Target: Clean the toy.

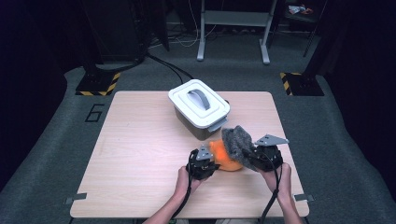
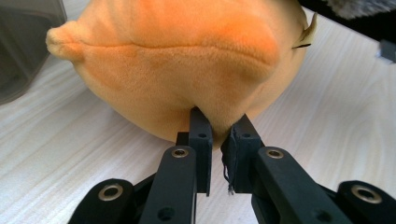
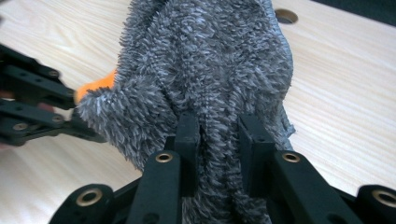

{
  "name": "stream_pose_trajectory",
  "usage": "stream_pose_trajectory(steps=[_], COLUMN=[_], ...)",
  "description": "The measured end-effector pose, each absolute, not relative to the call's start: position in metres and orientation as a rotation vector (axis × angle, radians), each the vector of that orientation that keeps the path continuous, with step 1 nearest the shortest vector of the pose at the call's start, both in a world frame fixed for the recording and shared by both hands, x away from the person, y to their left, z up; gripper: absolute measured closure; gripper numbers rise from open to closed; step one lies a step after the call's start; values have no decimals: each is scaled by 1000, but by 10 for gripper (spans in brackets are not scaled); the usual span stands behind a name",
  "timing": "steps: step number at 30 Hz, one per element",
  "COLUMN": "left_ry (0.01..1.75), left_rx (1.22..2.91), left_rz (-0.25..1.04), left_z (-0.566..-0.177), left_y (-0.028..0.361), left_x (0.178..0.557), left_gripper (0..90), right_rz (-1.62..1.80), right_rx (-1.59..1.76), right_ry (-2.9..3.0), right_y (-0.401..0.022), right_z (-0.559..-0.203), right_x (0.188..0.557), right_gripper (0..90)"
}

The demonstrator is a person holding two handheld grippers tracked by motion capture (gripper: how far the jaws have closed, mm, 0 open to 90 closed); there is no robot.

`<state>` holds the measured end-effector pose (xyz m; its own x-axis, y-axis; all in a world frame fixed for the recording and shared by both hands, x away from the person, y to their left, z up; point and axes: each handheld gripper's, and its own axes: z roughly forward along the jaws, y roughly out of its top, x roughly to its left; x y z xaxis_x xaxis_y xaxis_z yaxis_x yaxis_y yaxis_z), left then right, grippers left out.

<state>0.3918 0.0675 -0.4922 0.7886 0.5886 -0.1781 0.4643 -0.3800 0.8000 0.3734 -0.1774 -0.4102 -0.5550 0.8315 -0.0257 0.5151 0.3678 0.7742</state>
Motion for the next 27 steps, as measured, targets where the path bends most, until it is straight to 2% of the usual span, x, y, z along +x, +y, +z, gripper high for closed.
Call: stream_pose_trajectory(steps=[8, 18, 27], left_ry=[799, 812, 823], left_rx=[2003, 2010, 1995], left_rz=[58, 95, 97], left_z=[-480, -482, -484], left_y=[74, 73, 75], left_x=[390, 389, 389], left_gripper=[824, 822, 821], right_rz=[1046, 962, 959], right_rx=[1075, 1045, 1105], right_ry=[2276, 2270, 2241], right_y=[-156, -141, -159], right_z=[-401, -416, -422], right_x=[363, 368, 373], right_gripper=[719, 719, 719])
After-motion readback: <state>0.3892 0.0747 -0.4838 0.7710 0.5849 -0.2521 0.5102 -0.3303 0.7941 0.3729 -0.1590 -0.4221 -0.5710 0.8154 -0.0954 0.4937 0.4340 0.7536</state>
